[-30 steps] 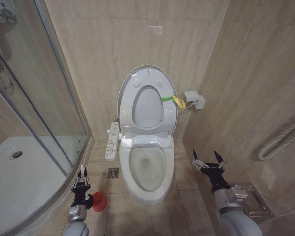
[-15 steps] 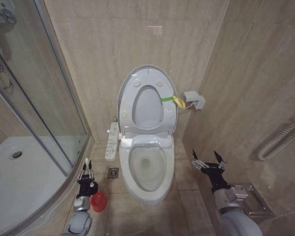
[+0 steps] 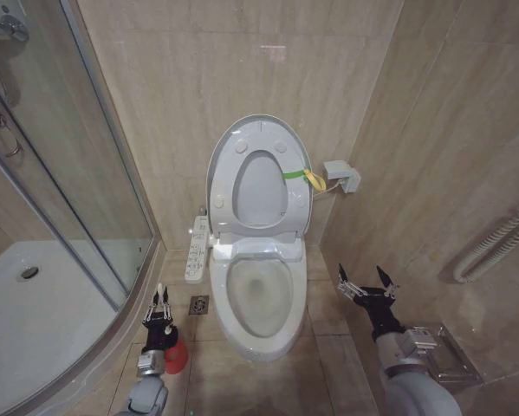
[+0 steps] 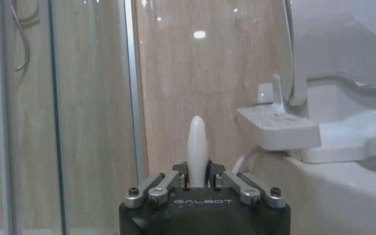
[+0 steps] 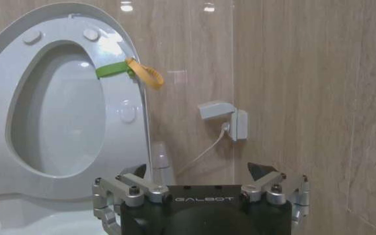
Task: Open the toilet lid, clean the toilet bowl with a toilet brush, close the toilet lid, and flush.
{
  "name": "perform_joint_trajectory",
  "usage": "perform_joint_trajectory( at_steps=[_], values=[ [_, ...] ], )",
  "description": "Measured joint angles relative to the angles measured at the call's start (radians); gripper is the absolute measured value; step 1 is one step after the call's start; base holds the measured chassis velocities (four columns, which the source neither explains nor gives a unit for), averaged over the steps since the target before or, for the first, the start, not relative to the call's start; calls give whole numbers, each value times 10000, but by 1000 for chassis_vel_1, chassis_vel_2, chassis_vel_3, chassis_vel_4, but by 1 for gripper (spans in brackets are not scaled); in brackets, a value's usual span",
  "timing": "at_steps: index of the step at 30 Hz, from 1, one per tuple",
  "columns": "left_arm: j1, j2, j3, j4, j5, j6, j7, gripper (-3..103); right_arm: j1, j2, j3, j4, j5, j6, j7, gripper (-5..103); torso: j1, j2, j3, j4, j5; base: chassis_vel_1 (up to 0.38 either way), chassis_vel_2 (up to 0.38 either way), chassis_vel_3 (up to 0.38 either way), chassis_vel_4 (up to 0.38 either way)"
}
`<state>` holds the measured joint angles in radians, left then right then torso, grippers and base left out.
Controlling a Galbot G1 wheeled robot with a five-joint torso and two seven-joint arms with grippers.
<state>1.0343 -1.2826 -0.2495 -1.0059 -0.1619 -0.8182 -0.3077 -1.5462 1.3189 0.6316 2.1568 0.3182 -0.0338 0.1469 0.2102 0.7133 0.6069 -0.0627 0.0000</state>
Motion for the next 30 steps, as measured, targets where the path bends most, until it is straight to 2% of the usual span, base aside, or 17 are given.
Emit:
perform_joint_trajectory(
  at_steps=[30],
  values=[
    [-730, -449, 92, 2024, -31, 3, 548, 20, 0, 0, 0, -1, 0, 0, 0, 100, 0, 0, 0, 0, 0, 0, 0, 0, 0]
  ],
)
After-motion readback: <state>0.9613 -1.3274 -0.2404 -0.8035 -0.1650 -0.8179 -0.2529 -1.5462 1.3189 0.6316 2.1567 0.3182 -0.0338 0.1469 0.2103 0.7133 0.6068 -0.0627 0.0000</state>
